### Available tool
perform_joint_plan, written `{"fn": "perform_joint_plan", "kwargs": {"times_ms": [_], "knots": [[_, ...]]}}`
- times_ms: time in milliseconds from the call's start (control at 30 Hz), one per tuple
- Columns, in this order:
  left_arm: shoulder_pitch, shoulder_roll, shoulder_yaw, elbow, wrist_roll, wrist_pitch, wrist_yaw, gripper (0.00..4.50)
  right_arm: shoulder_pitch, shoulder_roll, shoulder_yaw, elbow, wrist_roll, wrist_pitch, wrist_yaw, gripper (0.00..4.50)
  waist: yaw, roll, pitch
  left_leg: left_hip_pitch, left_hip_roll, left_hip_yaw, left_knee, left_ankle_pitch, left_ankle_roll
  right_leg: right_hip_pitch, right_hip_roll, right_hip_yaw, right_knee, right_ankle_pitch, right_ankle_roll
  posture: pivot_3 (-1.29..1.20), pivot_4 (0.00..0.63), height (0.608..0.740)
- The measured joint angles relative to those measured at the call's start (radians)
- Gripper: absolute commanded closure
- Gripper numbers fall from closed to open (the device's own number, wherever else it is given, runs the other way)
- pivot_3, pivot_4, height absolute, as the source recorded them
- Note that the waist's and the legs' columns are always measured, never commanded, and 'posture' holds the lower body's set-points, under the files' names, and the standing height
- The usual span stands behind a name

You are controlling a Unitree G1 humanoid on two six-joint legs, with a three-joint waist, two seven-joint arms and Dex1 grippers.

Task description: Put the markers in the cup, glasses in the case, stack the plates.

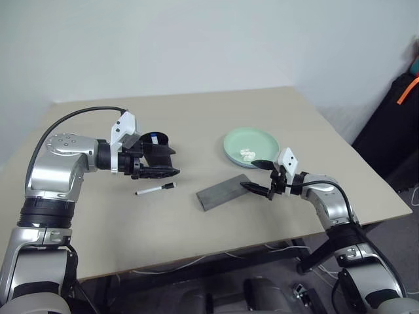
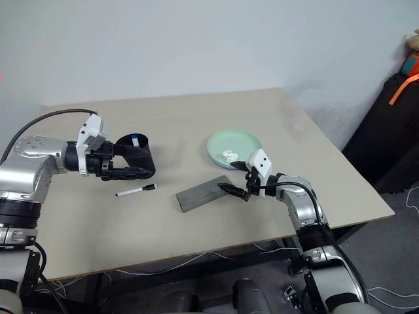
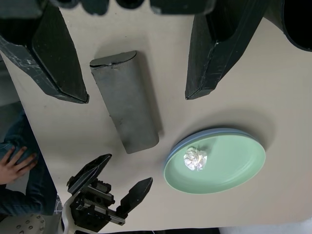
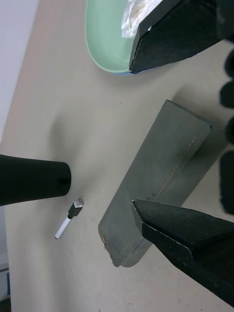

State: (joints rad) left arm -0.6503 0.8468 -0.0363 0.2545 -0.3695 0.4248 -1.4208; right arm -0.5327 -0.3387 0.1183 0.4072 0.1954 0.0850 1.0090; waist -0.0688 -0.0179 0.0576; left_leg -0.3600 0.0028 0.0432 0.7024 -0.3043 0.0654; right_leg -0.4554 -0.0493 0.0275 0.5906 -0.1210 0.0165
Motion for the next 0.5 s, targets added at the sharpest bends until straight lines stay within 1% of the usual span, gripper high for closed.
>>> {"fn": "perform_joint_plan", "kwargs": {"times_ms": [100, 233, 367, 500], "knots": [[0.002, 0.001, -0.002, -0.001, 0.004, -0.004, -0.003, 1.16, 0.000, 0.000, 0.000, 0.000, 0.000, 0.000, 0.000, 0.00, 0.000, 0.000, 0.000, 0.000, 0.000, 0.000, 0.000, 0.000, 0.000, 0.000, 0.000, 0.000, 0.000, 0.000, 0.000, 0.00, 0.000, 0.720], [0.077, 0.021, -0.105, 0.000, 0.085, -0.076, -0.051, 1.16, 0.000, 0.000, 0.000, 0.001, 0.000, 0.000, 0.000, 0.00, -0.001, 0.001, 0.000, 0.000, -0.001, 0.001, 0.000, 0.000, 0.000, 0.000, 0.000, 0.001, 0.000, 0.000, 0.000, 0.00, 0.000, 0.720], [0.069, 0.022, -0.174, 0.098, 0.207, -0.169, -0.026, 1.16, 0.000, 0.001, 0.000, 0.002, 0.000, 0.000, 0.000, 0.00, 0.000, 0.000, 0.000, 0.001, -0.002, 0.001, 0.000, 0.000, 0.000, 0.000, 0.000, 0.001, 0.001, 0.000, 0.000, 0.00, 0.000, 0.720], [0.054, 0.021, -0.179, 0.146, 0.249, -0.212, -0.020, 1.16, 0.000, 0.001, 0.000, 0.002, 0.000, 0.000, 0.000, 0.00, 0.001, 0.000, 0.000, 0.000, -0.001, 0.001, 0.000, 0.000, 0.000, 0.000, 0.000, 0.001, 0.000, 0.000, 0.000, 0.00, 0.000, 0.720]]}}
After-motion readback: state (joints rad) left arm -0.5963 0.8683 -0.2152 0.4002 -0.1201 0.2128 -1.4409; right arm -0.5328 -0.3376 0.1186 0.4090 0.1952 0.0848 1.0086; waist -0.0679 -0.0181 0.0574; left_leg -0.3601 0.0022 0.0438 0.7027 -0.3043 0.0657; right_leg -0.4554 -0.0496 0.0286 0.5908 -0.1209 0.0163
